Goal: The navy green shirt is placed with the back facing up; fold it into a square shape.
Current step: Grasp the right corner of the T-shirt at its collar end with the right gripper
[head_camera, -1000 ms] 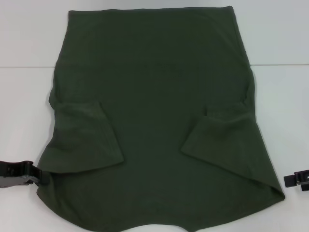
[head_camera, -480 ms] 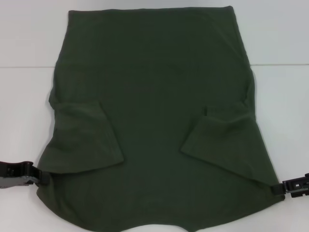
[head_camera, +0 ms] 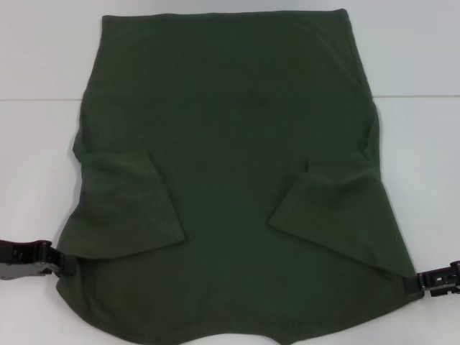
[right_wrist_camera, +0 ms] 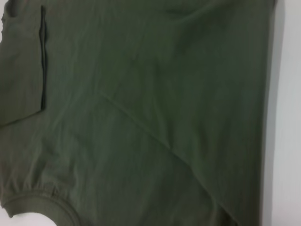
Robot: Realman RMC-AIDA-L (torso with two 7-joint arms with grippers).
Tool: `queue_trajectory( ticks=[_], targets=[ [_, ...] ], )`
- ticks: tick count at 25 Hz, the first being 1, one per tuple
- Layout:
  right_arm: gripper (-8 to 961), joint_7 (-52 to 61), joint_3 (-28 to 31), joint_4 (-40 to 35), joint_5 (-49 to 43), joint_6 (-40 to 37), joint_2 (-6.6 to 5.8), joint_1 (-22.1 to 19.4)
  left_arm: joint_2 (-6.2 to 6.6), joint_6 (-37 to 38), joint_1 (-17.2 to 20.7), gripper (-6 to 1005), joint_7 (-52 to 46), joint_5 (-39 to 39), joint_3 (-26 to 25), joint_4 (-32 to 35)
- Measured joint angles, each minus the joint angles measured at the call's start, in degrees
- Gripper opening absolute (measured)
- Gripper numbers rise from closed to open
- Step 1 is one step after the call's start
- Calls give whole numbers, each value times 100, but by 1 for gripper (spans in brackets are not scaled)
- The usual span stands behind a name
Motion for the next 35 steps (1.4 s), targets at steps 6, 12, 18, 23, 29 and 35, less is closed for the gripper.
queue_trajectory(
  ticks=[6,12,18,23,29,35],
  targets=[
    [796,-20,-60,0,-33,0,29,36,0,0,0,22,3,0,1,-1],
    [793,-20,-51,-1,-143,44,52,61,0,8,0,22,3,1,1,0],
    [786,-22,-28,-18,-128,52,54,60,-10,9,0,22,3,-4,0,-1],
    [780,-21,-45,-4,-137,60,54,90,-9,9,-3,22,3,-35,0,0],
    [774,-6,-44,-1,-140,73,46,95,-9,8,3,22,7,-47,0,0],
    [767,1,-68,0,-148,98,45,89,-9,8,2,23,9,-50,0,-6]
  ],
)
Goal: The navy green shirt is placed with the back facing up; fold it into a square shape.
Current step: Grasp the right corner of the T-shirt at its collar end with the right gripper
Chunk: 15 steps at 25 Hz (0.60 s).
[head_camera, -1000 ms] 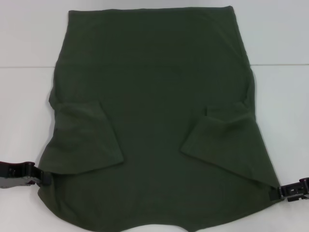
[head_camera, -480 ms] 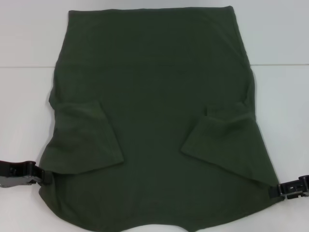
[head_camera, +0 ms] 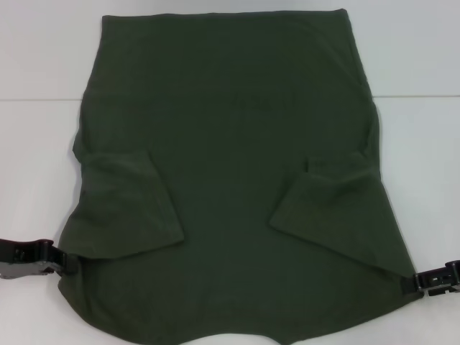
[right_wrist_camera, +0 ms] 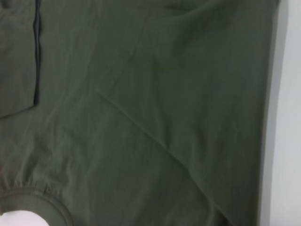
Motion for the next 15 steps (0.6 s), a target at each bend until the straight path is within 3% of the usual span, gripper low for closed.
queue_trajectory(
  ticks=[15],
  targets=[
    [750,-21,-80,25,0,34,82,87,0,20,-3,23,30,-20,0,-3]
  ],
)
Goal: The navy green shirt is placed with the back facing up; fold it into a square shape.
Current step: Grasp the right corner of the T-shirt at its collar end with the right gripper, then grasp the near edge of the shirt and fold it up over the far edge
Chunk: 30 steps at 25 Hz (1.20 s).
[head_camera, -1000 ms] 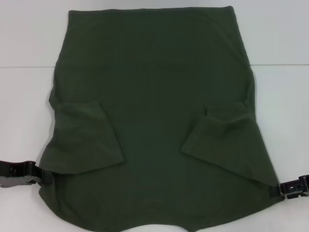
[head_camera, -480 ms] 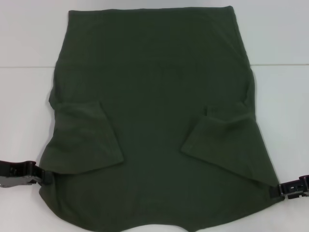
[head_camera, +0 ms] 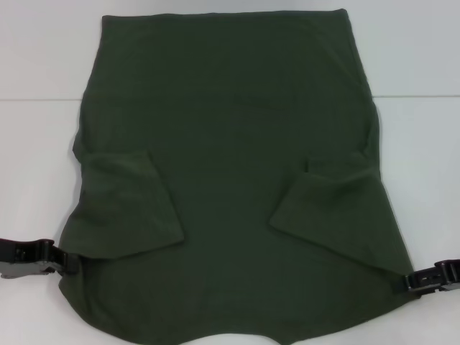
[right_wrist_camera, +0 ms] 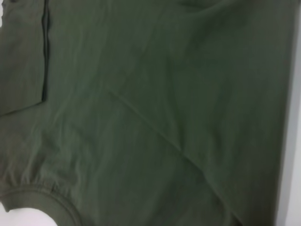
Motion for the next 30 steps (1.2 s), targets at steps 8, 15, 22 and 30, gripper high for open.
queue_trajectory(
  ticks=[8,15,22,30],
  targets=[
    [741,9,-19,61,0,-1,40,98,2,14,3,23,34,0,-19,1],
    [733,0,-65,195,5,-25,86,242,12,21,10,22,85,1,-47,1],
    [725,-14,-83,212,33,-30,136,332,23,33,13,25,96,-53,-52,0],
    [716,-16,-88,212,-1,52,107,361,26,41,18,31,96,-73,-53,1]
  ],
)
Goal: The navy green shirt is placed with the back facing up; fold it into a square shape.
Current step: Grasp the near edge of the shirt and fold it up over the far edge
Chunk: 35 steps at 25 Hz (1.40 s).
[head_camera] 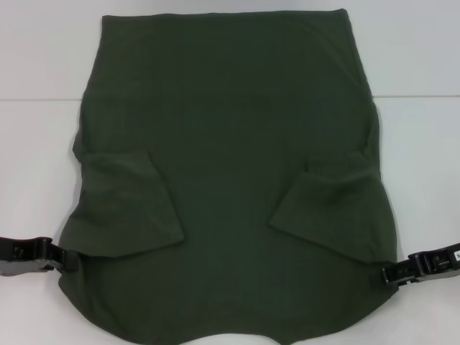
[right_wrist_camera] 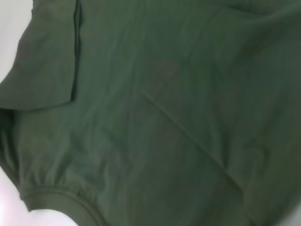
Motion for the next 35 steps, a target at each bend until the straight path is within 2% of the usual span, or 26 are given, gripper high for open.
queue_trajectory(
  ticks=[1,6,17,20,24,31,35],
  targets=[
    [715,4,-10,33,-10,24,-14,12,0,1,0,32,0,-3,0,0],
    [488,41,-63,71,-75,108,-23,38,0,1,0,36,0,-63,26,0],
    [278,47,-148,71,-88,184,13,93,1,16,22,45,24,-73,16,0],
    [58,5,-150,71,-88,171,8,105,24,101,46,47,88,-160,-58,0],
    [47,-143,-145,71,-71,-109,-44,160,88,415,64,50,182,-227,-208,-22],
    [43,-691,-175,64,-117,-1276,-234,253,199,1346,64,56,369,-33,-211,-257],
    [43,-990,-372,12,-147,-1929,-294,248,215,1892,89,59,477,208,-206,-285]
  ],
)
